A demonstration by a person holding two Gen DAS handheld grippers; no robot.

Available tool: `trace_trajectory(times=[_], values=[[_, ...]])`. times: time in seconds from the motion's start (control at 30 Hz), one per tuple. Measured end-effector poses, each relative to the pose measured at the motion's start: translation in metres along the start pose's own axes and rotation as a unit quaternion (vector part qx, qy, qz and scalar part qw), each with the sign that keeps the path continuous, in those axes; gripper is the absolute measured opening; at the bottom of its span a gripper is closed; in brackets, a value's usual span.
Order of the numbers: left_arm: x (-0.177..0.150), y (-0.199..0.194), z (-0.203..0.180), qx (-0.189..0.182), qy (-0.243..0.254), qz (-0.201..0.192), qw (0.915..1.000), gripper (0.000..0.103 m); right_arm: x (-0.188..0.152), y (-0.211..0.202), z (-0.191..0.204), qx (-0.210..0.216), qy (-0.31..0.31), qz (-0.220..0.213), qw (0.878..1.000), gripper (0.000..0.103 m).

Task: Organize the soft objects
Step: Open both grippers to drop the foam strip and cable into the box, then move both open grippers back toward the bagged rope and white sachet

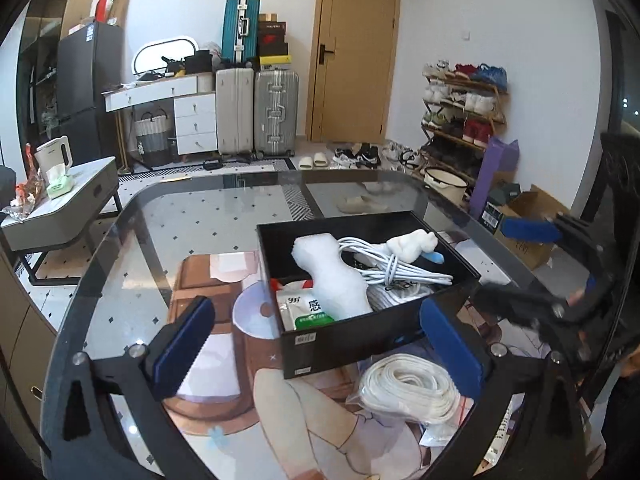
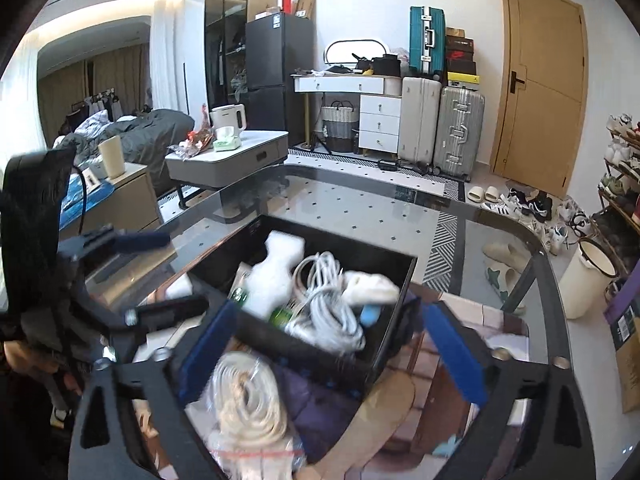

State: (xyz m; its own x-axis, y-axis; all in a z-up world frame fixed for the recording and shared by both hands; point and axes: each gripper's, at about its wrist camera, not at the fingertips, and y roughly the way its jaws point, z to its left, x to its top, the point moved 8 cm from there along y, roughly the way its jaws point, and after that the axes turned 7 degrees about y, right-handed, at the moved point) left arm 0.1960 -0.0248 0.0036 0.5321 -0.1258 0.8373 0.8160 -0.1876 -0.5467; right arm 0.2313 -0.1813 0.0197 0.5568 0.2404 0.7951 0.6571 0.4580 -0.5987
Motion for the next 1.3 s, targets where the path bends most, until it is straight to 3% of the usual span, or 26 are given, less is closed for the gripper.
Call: trace_trajectory(times=[0.2,0.77,1.0,1.3], values=[[-0.014,-0.016,0.006,-0.002,-0.010,-0.002,0.9999,0.103,-0.023,-0.021,0.010,0.002,0.014,0.001,1.000,0.102],[-0.051,-0.040,-0.003,-0.003,-0.024,0.002,0.9997,0.103,-0.099,-0.034,0.012,-0.008,0.045,0.071,0.996,0.103],[-0.070,-0.031,-0.009,-0.001,-0.011,0.029,0.9995,0.103,-0.117,-0.027,0.016,-0.003,0.039,0.099,0.994,0.103],[-0.076,-0.030,-0.019,-0.008,0.001,0.030,0.9995,0.103,-0.128,-0.018,0.021,0.008,0.041,0.117,0.992,0.103]])
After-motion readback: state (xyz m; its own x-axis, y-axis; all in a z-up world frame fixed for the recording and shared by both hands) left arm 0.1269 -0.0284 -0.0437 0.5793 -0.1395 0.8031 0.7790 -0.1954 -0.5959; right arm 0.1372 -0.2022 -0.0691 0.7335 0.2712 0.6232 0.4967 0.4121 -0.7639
